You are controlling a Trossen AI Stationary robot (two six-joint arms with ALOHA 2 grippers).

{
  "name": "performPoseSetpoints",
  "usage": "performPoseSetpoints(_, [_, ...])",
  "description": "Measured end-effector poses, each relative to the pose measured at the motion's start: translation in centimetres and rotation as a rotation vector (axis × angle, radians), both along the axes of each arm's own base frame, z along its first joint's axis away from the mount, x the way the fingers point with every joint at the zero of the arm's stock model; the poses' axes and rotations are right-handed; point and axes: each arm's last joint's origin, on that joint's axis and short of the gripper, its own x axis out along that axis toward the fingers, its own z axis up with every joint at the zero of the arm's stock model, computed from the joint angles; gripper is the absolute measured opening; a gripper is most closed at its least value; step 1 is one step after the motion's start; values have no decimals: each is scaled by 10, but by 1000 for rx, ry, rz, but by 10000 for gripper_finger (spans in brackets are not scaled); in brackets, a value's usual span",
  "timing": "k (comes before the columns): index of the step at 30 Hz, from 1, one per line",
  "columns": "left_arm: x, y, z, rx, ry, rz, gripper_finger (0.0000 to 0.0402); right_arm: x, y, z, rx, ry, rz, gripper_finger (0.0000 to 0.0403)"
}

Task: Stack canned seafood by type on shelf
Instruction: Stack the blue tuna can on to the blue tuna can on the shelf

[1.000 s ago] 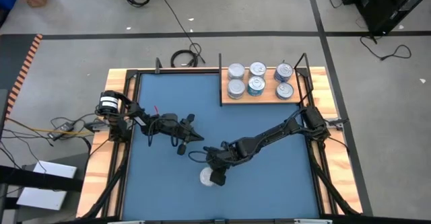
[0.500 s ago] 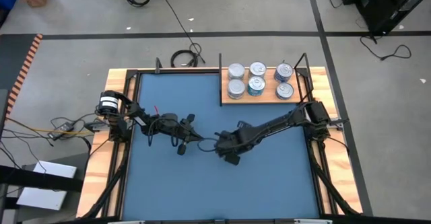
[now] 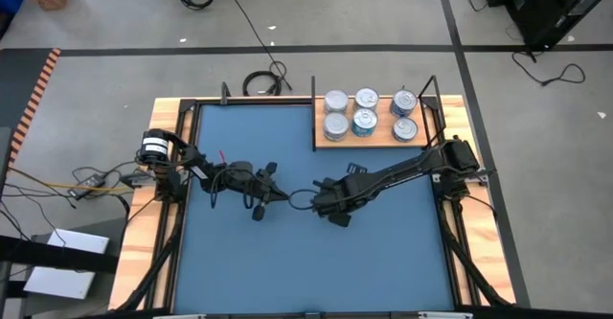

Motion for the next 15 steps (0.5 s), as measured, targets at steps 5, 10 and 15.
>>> performPoseSetpoints(5, [0, 0, 0, 0, 0, 0, 5, -2, 7, 14, -18, -82, 22, 113])
performPoseSetpoints(10, [0, 0, 0, 2, 0, 5, 5, 2, 17, 25, 10, -198, 76, 113])
performPoseSetpoints(15, [0, 0, 0, 2, 0, 6, 5, 7, 26, 29, 34, -279, 128, 113])
